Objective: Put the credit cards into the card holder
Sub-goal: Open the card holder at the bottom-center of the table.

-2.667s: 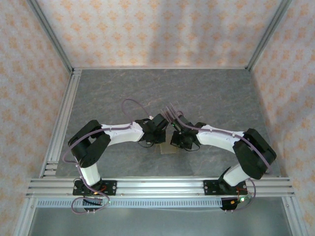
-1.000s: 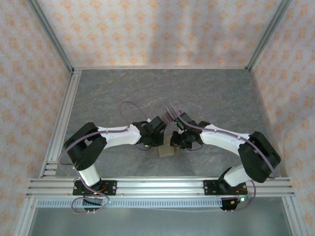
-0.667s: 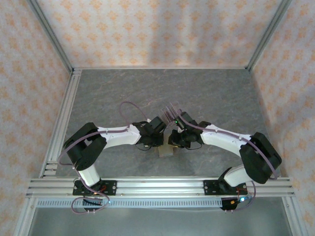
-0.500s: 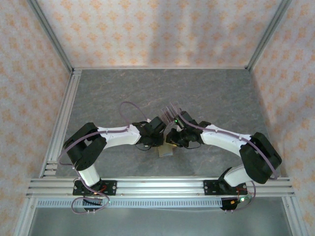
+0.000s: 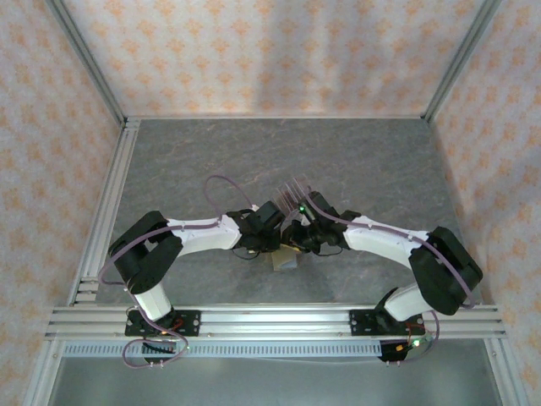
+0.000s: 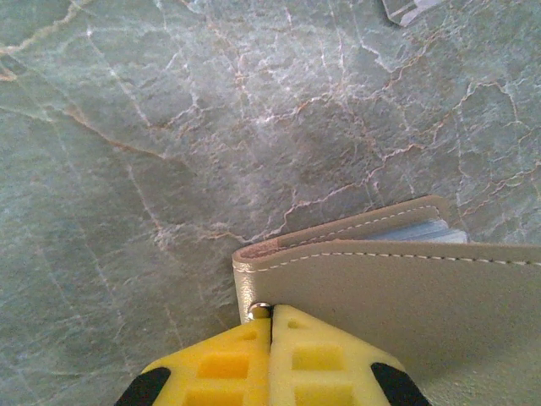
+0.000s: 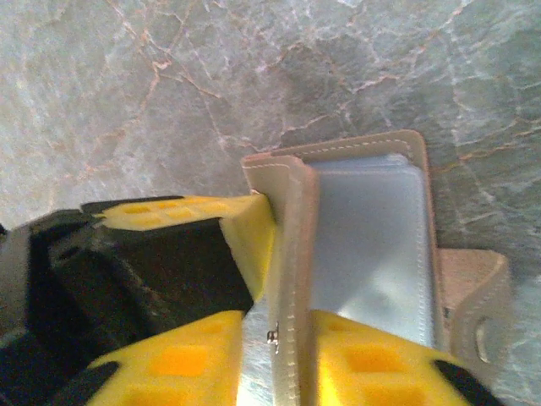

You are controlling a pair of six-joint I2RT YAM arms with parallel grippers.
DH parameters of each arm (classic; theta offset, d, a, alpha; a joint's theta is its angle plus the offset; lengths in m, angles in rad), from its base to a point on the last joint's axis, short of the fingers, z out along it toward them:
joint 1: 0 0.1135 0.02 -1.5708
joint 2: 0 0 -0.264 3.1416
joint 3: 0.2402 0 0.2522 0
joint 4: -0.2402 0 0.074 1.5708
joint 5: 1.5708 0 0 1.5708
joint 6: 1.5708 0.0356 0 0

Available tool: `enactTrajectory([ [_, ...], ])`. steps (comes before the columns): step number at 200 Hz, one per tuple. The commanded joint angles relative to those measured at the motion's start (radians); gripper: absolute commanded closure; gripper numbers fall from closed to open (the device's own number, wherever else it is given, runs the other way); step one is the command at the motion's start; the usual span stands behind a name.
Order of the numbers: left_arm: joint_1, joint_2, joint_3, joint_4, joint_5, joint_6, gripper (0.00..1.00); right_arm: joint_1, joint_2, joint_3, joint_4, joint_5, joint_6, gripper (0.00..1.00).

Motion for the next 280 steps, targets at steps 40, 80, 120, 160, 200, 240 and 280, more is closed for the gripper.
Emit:
enactTrajectory([
  [40, -0.022, -0.019, -0.01, -0.172, 0.062, 0.006, 0.94, 0.01, -0.084, 0.03, -0.209, 0.19, -0.051, 1.0],
  [80, -0.004, -0.108, -0.008, -0.198, 0.059, 0.005, 0.92, 0.012, -0.153, 0.111, -0.486, 0.411, -0.128, 1.0],
  [120, 0.014, -0.148, -0.034, -0.215, 0.06, 0.015, 0.91, 0.053, -0.127, 0.186, -0.557, 0.483, -0.146, 1.0],
  [160, 0.017, -0.159, -0.043, -0.221, 0.052, 0.006, 0.91, 0.143, 0.026, 0.296, -0.581, 0.532, -0.145, 1.0],
  [200, 0.031, -0.176, -0.07, -0.229, 0.042, -0.018, 0.91, 0.18, 0.116, 0.374, -0.569, 0.517, -0.142, 0.96],
  [240, 0.048, -0.22, -0.126, -0.231, 0.035, -0.029, 0.91, 0.18, 0.099, 0.337, -0.435, 0.392, -0.13, 0.81],
  [280, 0.056, -0.246, -0.16, -0.227, 0.036, -0.039, 0.9, 0.18, 0.083, 0.306, -0.337, 0.3, -0.11, 0.71],
])
